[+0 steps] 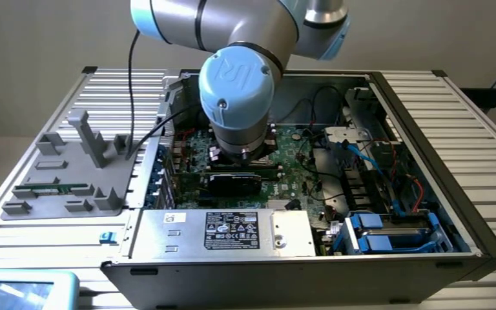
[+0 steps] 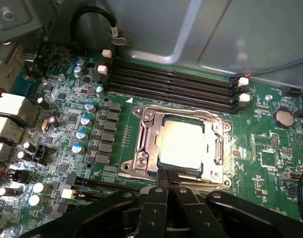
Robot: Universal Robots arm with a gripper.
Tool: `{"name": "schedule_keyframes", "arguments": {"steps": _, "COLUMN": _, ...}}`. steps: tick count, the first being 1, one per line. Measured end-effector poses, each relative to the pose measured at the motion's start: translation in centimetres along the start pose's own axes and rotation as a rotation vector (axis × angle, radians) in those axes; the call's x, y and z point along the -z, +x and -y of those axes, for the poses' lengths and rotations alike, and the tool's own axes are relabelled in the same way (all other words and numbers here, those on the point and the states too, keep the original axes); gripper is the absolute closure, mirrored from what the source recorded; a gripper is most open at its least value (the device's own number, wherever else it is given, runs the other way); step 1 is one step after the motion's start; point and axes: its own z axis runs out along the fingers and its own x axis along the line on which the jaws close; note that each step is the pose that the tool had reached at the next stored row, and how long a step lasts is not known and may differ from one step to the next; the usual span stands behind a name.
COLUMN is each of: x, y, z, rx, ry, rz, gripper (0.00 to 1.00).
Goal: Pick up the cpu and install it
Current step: 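Install the second cpu locking lever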
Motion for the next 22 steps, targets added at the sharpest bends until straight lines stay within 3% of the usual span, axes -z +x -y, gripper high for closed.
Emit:
{"name": "schedule_keyframes", "arguments": {"steps": 3, "x": -0.13, "y": 0.04, "z": 0.03, "rx": 0.0, "ry": -0.0041, "rz": 0.0042, "gripper": 0.91}}
{"name": "schedule_keyframes", "arguments": {"steps": 6, "x": -0.21, "y": 0.05, "z": 0.05, "rx": 0.001, "ry": -0.0181, "rz": 0.0117, "gripper": 0.91}}
{"name": "schedule_keyframes", "arguments": {"steps": 7, "x": -0.21, "y": 0.05, "z": 0.04, "rx": 0.001, "ry": -0.0192, "rz": 0.0122, "gripper": 0.91}}
{"name": "schedule_keyframes", "arguments": {"steps": 22, "x": -0.25, "y": 0.09, "z": -0.01, "rx": -0.001, "ry": -0.0209, "rz": 0.0137, "gripper": 0.91}}
